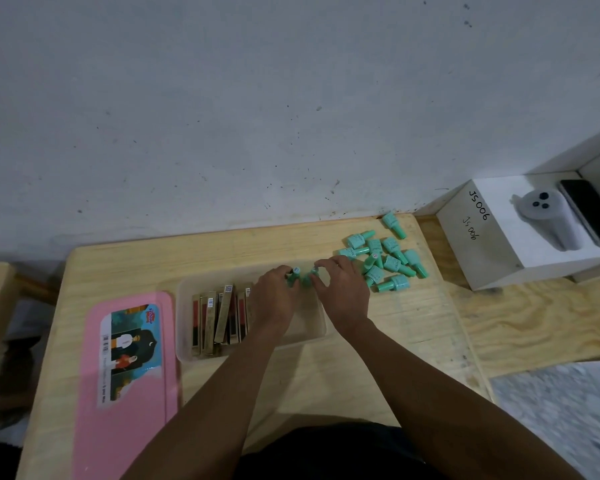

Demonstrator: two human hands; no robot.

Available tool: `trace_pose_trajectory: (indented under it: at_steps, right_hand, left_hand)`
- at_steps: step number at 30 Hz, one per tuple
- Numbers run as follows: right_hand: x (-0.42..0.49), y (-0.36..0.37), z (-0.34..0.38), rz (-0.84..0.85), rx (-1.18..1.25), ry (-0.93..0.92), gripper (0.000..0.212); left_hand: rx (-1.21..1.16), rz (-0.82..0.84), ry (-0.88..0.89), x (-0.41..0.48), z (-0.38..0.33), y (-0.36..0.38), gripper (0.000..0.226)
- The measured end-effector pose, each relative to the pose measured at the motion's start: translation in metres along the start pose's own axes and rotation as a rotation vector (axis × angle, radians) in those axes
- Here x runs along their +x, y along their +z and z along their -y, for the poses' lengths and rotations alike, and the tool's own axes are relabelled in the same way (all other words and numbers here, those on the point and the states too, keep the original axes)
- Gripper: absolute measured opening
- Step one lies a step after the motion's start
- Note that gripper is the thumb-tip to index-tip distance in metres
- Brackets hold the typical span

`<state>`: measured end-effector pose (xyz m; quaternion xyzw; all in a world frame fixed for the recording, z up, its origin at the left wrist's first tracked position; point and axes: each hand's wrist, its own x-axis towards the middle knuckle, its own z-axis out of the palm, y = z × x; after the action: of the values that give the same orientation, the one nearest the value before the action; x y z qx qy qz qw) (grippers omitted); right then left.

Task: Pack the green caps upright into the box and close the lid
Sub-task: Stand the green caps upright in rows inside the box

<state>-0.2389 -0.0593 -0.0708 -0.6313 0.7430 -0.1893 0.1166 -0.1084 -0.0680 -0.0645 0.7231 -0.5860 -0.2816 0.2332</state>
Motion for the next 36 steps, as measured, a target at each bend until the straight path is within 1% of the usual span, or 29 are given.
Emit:
trace_pose_trajectory:
  at_steps: [4,8,11,14,17,19,21,24,26,29,32,34,36]
  right_hand:
    - [-0.001,-0.01,-0.003,0.025,0.059,-0.007,0.027]
    - [-0.008,-0.028,-0.02,-0.013,0.082,0.0,0.026]
    - [-0.021,-0.043,-0.048,-0.044,0.07,0.077,0.024]
    - [-0.035,-0.057,-0.085,-0.043,0.025,0.17,0.021]
    - [-0.042,-0.069,-0.122,0.098,-0.012,0.292,0.022]
    - [-0.043,-0.076,-0.141,0.176,-0.028,0.331,0.023]
    - [-0.042,-0.082,-0.156,0.21,-0.029,0.343,0.026]
    - [-0.034,-0.088,-0.167,0.254,-0.051,0.317,0.03]
    - [-0.025,-0.091,-0.168,0.291,-0.082,0.261,0.033]
    - [-0.007,-0.09,-0.164,0.335,-0.104,0.143,0.037]
    - [0.014,-0.083,-0.158,0.404,-0.161,0.016,0.037]
    - [0.024,-0.078,-0.156,0.433,-0.191,-0.046,0.038]
    - [0.032,-0.076,-0.158,0.433,-0.194,-0.088,0.039]
  left_hand:
    - [-0.004,-0.007,0.011,-0.002,0.0,-0.002,0.027]
    - [-0.047,-0.05,0.068,-0.007,0.0,-0.008,0.03]
    - [-0.057,-0.111,0.155,-0.008,-0.005,-0.011,0.028]
    - [-0.06,-0.137,0.322,-0.009,-0.018,-0.008,0.022]
    - [-0.066,-0.083,0.451,-0.011,-0.038,0.002,0.02]
    - [-0.071,-0.004,0.476,-0.012,-0.053,0.01,0.021]
    - [-0.061,0.101,0.486,-0.01,-0.067,0.019,0.025]
    - [-0.012,0.264,0.466,-0.001,-0.086,0.035,0.038]
    - [0.029,0.342,0.401,0.007,-0.096,0.048,0.048]
    - [0.105,0.412,0.277,0.021,-0.103,0.066,0.056]
    - [0.138,0.437,0.162,0.03,-0.109,0.08,0.058]
    - [0.14,0.405,0.094,0.033,-0.114,0.086,0.057]
    - [0.168,0.358,0.075,0.033,-0.118,0.09,0.049]
